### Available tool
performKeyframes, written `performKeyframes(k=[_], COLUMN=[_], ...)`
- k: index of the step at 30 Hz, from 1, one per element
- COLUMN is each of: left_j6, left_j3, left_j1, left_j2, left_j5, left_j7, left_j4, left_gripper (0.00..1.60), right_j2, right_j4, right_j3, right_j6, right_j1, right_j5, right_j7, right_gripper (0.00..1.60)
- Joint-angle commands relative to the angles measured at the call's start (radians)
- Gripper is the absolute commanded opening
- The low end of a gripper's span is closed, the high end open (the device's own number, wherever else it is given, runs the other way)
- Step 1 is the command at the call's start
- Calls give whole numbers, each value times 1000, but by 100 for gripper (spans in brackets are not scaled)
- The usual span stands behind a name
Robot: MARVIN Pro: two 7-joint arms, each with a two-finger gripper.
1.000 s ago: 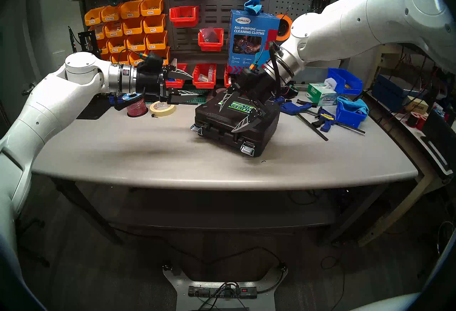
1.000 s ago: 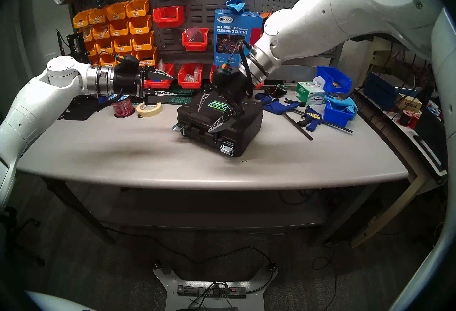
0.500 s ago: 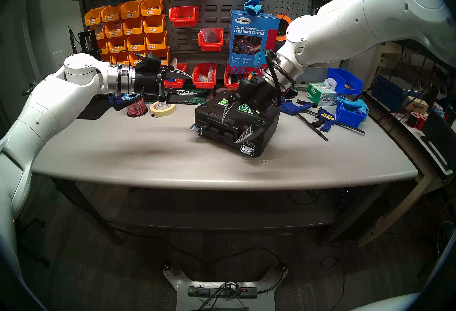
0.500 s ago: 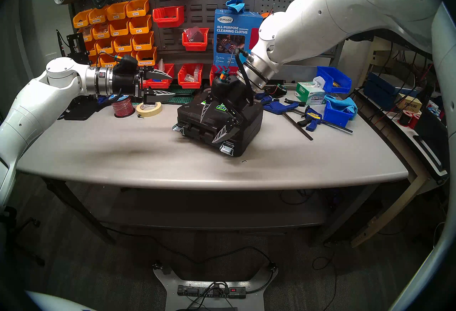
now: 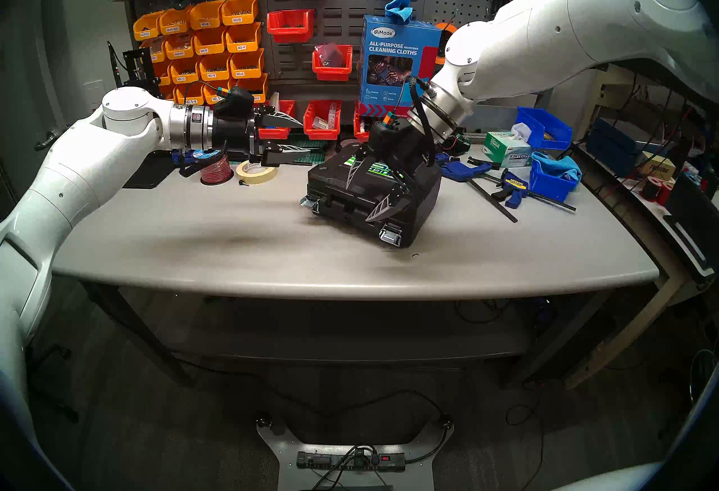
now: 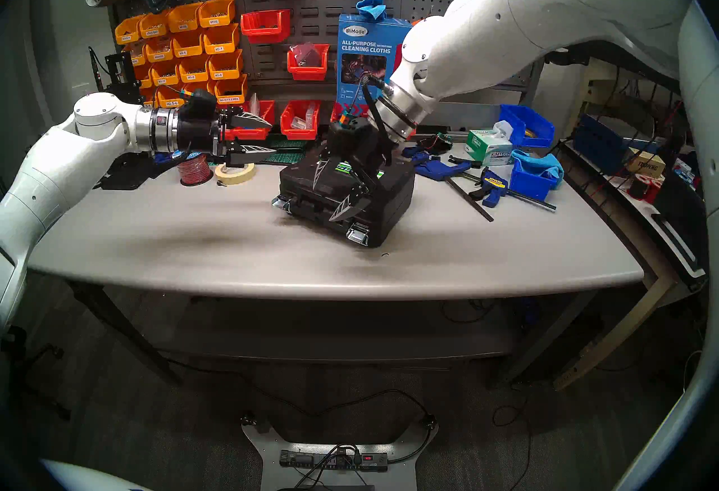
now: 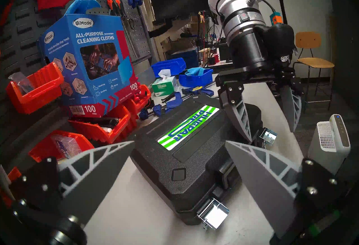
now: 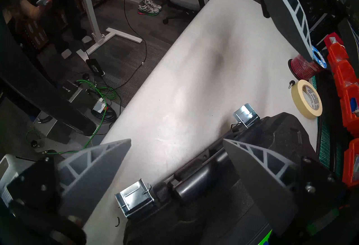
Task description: Open the tool box
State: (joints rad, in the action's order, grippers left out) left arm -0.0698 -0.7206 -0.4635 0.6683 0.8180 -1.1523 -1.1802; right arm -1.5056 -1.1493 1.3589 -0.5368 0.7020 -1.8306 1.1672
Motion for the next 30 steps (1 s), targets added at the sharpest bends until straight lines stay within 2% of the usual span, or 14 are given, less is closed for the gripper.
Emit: performKeyframes(k=[1,12,24,30], left_j6=[1,7,19,28], left_j3=[-12,-13,-13,-18], left_j1=[10,9,6,-5], left_j2=[2,6,7,-6], left_j5=[9,10,11,19], left_j7=[3,0,-3,-2], left_j4=[3,15,32,30], left_gripper=[160,160,160,160], right_j2=[-18,-59,-75,-105], right_j4=[11,-15,-39,-52], right_j3=[14,50,53,43], right_j6=[22,31,28,34], right_j1=[22,48,76,96], right_j5=[9,48,65,80], right_j7=[-24,-71,-87,-105], right_gripper=[160,160,160,160])
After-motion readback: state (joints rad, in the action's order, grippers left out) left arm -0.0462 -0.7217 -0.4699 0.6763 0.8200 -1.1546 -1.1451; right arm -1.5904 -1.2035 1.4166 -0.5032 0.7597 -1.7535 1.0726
